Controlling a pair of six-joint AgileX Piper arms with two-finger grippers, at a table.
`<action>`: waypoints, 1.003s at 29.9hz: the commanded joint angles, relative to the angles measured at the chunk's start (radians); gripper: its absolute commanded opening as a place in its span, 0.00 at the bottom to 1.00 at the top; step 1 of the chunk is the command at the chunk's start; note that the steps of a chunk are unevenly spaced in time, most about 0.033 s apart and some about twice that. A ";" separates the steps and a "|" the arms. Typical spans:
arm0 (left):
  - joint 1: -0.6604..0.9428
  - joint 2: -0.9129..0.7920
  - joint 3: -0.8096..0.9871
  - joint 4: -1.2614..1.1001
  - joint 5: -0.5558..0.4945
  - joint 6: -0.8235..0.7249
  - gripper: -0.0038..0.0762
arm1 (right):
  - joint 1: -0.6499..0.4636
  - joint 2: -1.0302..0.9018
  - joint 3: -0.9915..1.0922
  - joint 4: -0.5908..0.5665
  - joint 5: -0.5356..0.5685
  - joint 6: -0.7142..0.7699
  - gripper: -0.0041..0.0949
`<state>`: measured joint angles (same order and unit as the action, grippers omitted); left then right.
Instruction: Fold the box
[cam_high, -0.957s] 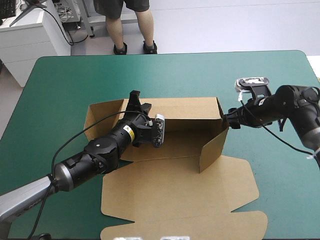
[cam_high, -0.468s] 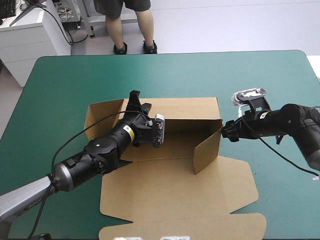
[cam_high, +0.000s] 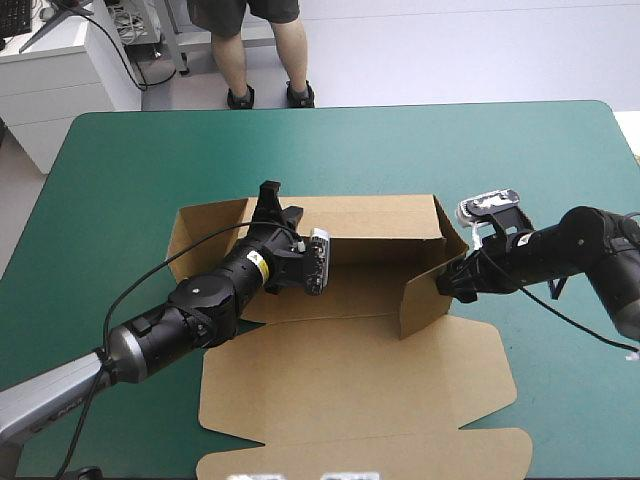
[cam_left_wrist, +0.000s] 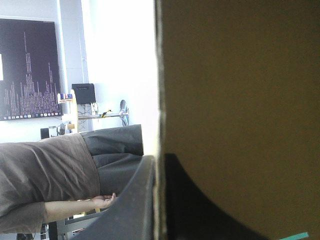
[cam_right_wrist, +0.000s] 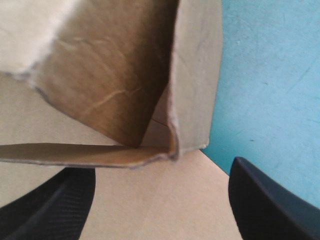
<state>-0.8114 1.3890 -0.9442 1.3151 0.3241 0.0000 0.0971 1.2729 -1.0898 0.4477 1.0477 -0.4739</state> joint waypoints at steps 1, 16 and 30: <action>-0.004 -0.018 -0.008 -0.017 -0.021 0.000 0.04 | -0.004 -0.029 -0.022 0.132 -0.046 -0.091 0.74; -0.004 -0.018 -0.008 -0.023 -0.028 0.000 0.04 | 0.079 0.028 -0.021 0.194 -0.263 -0.281 0.74; -0.004 -0.010 -0.008 -0.029 -0.051 0.000 0.04 | 0.081 0.028 -0.016 0.166 -0.252 -0.403 0.46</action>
<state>-0.8080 1.3899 -0.9424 1.3142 0.3090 0.0000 0.1768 1.3238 -1.0875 0.5818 0.7964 -0.8642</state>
